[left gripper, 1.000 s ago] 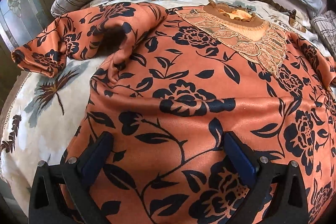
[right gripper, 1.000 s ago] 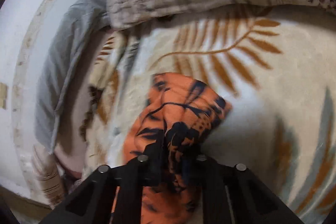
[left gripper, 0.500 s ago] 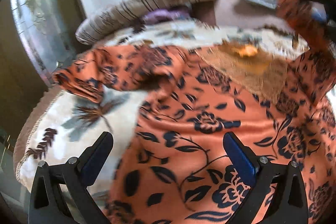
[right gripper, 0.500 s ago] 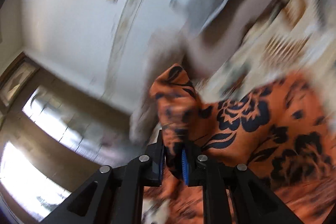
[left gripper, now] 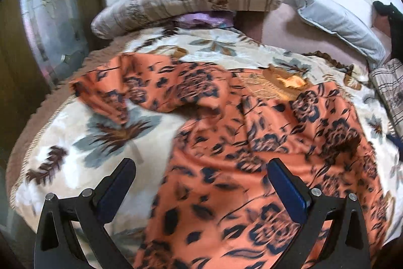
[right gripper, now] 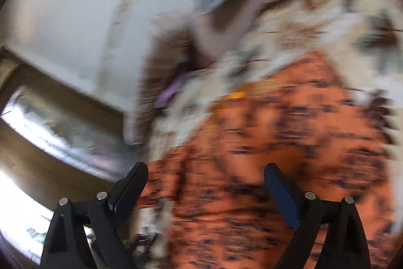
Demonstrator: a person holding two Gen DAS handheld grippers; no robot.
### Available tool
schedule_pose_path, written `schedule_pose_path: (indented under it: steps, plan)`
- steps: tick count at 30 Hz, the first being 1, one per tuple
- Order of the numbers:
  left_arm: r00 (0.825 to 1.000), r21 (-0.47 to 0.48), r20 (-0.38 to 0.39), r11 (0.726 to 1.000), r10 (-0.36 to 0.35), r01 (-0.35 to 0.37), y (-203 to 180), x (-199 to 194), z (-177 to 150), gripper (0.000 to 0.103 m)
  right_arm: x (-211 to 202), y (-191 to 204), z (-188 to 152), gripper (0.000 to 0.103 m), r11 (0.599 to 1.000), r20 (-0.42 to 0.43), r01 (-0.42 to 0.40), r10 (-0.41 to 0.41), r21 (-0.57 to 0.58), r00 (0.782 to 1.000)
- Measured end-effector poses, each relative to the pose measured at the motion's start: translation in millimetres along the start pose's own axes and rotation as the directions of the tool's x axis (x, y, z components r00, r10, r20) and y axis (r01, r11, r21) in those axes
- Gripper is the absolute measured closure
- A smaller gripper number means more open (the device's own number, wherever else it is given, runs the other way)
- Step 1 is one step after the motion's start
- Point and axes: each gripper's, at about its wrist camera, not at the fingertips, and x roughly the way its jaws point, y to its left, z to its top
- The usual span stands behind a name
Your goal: Fold small clothes
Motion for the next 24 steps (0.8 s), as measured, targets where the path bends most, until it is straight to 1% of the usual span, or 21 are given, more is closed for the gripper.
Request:
schedule_pose_path:
  steps: [1,2,3,4,5,6,8,10,11,12,13,14,15,16,17,18,20,21,22,24]
  plan:
    - [1.0,0.011,-0.009,1.0,-0.02,0.02,-7,6,6,0.0,-4,-13,4,0.016,0.999,0.01,0.028,-0.029,0.035,1.0]
    - [0.999,0.029,-0.013,0.999,-0.036,0.036,-15,11,11,0.005,-5,-24,10,0.025,0.997,0.009,0.053,-0.054,0.064,0.999]
    - [0.999,0.053,-0.016,0.997,-0.052,0.053,-24,17,17,0.016,-3,-37,16,0.03,0.993,-0.002,0.078,-0.078,0.092,0.997]
    - [0.997,0.078,-0.029,0.995,-0.068,0.07,-33,25,23,0.022,-3,-48,21,0.032,0.989,-0.007,0.099,-0.099,0.113,0.995]
    - [0.995,0.094,-0.061,0.991,-0.085,0.091,-43,36,29,0.031,0,-61,25,0.038,0.982,-0.008,0.131,-0.131,0.14,0.991]
    - [0.992,0.095,-0.084,0.99,-0.098,0.106,-48,44,33,0.032,-1,-67,27,0.043,0.977,-0.022,0.145,-0.144,0.153,0.989]
    - [0.981,0.082,-0.143,0.986,-0.131,0.144,-60,65,41,0.032,9,-77,32,0.049,0.974,-0.074,0.155,-0.144,0.164,0.987]
    - [0.971,0.083,-0.201,0.985,-0.131,0.15,-72,88,46,0.032,20,-82,36,0.05,0.97,-0.123,0.187,-0.169,0.156,0.978]
    - [0.96,0.088,-0.242,0.983,-0.137,0.162,-79,102,48,0.032,22,-82,37,0.05,0.969,-0.131,0.199,-0.181,0.148,0.975]
    - [0.956,0.085,-0.264,0.984,-0.129,0.157,-82,112,48,0.032,26,-82,39,0.05,0.968,-0.136,0.209,-0.19,0.141,0.972]
    - [0.951,0.073,-0.29,0.988,-0.11,0.137,-85,126,49,0.032,29,-81,41,0.05,0.968,-0.139,0.21,-0.191,0.138,0.972]
    - [0.945,0.063,-0.308,0.989,-0.11,0.136,-87,133,50,0.032,29,-81,43,0.05,0.969,-0.141,0.206,-0.187,0.139,0.972]
    - [0.935,0.049,-0.335,0.989,-0.114,0.138,-87,144,49,0.032,33,-82,45,0.05,0.97,-0.144,0.199,-0.179,0.139,0.973]
    - [0.935,0.038,-0.338,0.991,-0.107,0.127,-87,149,48,0.032,34,-82,47,0.05,0.971,-0.144,0.192,-0.172,0.139,0.975]
    - [0.944,0.031,-0.313,0.992,-0.103,0.119,-86,149,50,0.039,37,-83,48,0.05,0.972,-0.142,0.189,-0.17,0.138,0.975]
    - [0.951,0.034,-0.292,0.993,-0.099,0.114,-88,147,51,0.058,36,-84,48,0.05,0.971,-0.138,0.194,-0.175,0.138,0.975]
    - [0.951,0.047,-0.291,0.992,-0.102,0.121,-91,146,54,0.078,36,-86,50,0.05,0.969,-0.141,0.199,-0.179,0.147,0.974]
    - [0.95,0.045,-0.29,0.99,-0.115,0.133,-91,145,56,0.087,39,-88,50,0.05,0.967,-0.147,0.201,-0.179,0.157,0.973]
    - [0.947,0.039,-0.291,0.988,-0.134,0.152,-91,144,57,0.088,41,-89,51,0.05,0.965,-0.15,0.205,-0.181,0.164,0.972]
    - [0.947,0.038,-0.284,0.985,-0.15,0.168,-89,141,60,0.092,45,-91,50,0.05,0.959,-0.16,0.221,-0.193,0.176,0.968]
